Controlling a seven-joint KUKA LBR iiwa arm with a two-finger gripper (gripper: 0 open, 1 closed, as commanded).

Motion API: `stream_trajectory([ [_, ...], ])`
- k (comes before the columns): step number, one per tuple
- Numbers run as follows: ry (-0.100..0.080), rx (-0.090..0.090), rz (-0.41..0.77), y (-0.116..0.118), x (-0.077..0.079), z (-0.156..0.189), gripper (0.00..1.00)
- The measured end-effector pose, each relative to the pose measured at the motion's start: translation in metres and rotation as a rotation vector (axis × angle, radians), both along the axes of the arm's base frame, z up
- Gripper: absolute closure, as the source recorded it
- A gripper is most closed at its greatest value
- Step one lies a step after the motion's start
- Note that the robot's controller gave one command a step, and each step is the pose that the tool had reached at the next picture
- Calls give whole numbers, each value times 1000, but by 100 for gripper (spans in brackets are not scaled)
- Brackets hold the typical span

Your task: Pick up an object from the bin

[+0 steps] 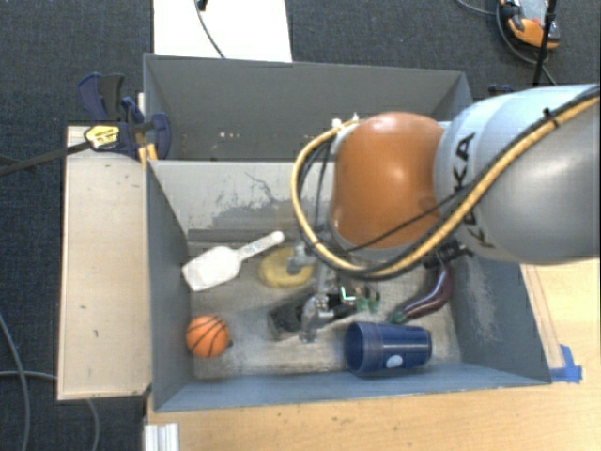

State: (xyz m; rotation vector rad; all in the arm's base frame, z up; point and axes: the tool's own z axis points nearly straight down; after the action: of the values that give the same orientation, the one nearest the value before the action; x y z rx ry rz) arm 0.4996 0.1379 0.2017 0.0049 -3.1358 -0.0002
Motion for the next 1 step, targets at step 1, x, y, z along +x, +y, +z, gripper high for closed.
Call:
stream_trajectory([
  [1, -8, 1, -5, -1, 2, 4, 0],
])
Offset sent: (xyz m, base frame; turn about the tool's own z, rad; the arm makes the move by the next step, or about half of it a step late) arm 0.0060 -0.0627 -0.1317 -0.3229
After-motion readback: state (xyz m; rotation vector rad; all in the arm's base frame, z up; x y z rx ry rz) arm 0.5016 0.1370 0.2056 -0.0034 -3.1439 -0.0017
